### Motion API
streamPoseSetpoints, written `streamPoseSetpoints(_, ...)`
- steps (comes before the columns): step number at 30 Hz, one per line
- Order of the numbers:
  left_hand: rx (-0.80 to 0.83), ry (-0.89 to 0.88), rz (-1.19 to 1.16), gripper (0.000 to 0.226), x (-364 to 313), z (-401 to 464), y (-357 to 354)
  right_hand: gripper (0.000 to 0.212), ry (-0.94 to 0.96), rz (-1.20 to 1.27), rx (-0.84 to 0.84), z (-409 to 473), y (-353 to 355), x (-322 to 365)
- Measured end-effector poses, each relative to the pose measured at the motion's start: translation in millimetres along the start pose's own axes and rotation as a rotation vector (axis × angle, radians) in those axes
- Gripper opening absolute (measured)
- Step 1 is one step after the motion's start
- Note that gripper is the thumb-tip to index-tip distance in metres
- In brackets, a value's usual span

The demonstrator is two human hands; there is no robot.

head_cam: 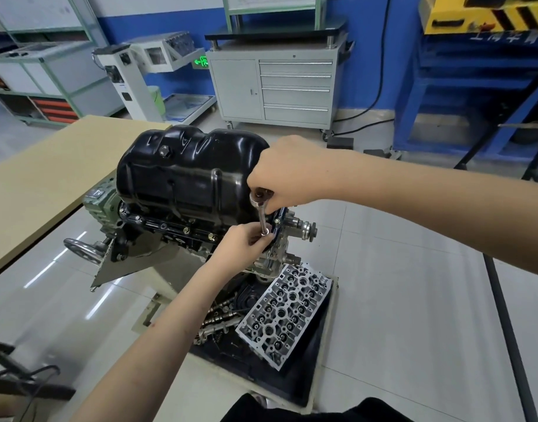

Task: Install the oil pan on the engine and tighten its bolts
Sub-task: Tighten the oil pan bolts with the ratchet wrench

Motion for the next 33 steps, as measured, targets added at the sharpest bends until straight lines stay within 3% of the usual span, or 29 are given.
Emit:
streamPoseSetpoints(1,-0.018,0.003,0.013,0.021,-0.6,-0.6,-0.6,0.042,-0.061,0.018,0.026,-1.0,0.4,2.1)
streamPoseSetpoints(3,-0.061,0.000,0.047,0.025,-1.5,-0.5,-2.1,0.049,-0.161,0.067,0.073,-2.5,-2.7,3.6)
streamPoseSetpoints(7,-0.040,-0.008,0.012,0.019,-3.7,-0.2,-2.4,0.016,-0.037,0.033,0.038,-4.2,-1.6,0.7)
streamPoseSetpoints(10,0.019,-0.002,-0.001,0.019,-2.2,0.4,0.5,0.019,0.129,-0.075,-0.015,-3.5,-3.1,-4.1)
streamPoseSetpoints(12,0.035,0.003,-0.020,0.020,-1.3,-0.1,1.4,0.017,0.081,-0.022,-0.033,-3.2,-3.1,0.9)
streamPoseSetpoints(14,0.015,0.005,-0.019,0.016,-1.7,-2.1,0.7,0.043,-0.063,0.043,0.023,-3.5,-3.8,5.0)
streamPoseSetpoints(16,-0.032,0.001,0.013,0.013,-3.0,-2.9,-1.0,0.052,-0.168,0.104,0.067,-4.1,-4.3,8.1)
streamPoseSetpoints(18,-0.066,-0.008,0.024,0.016,-4.0,-2.5,-2.9,0.047,-0.143,0.052,0.048,-2.6,-5.5,7.3)
streamPoseSetpoints(21,-0.037,0.006,0.014,0.018,-5.2,-0.4,-3.1,0.011,0.021,-0.027,0.006,-2.5,-2.1,4.6)
streamPoseSetpoints(23,-0.009,0.002,0.017,0.021,-4.5,0.8,-2.0,0.017,0.130,-0.109,0.003,-2.7,-2.4,1.5)
streamPoseSetpoints(25,-0.010,-0.005,0.012,0.022,-3.1,0.5,-3.1,0.008,0.095,-0.053,-0.010,-3.9,-2.4,3.7)
streamPoseSetpoints(27,-0.055,0.002,-0.012,0.020,-0.5,-1.7,-5.1,0.040,-0.043,0.022,0.028,-4.9,-3.4,5.1)
streamPoseSetpoints(29,-0.108,0.023,-0.029,0.018,1.7,-3.7,-7.2,0.052,-0.166,0.117,0.077,-6.5,-5.4,8.1)
streamPoseSetpoints(33,-0.068,0.042,-0.074,0.010,0.1,-2.5,-6.6,0.022,-0.045,0.046,0.052,-5.0,-3.7,4.9)
Point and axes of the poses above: each hand's wrist, its own z-axis towards the middle knuckle, its own y-axis out of the back of the hand, x = y × z, the point moved 1 cm from there along z, towards the middle knuckle, and after that the axes turned 9 degrees about -x, right-handed, at the moved point
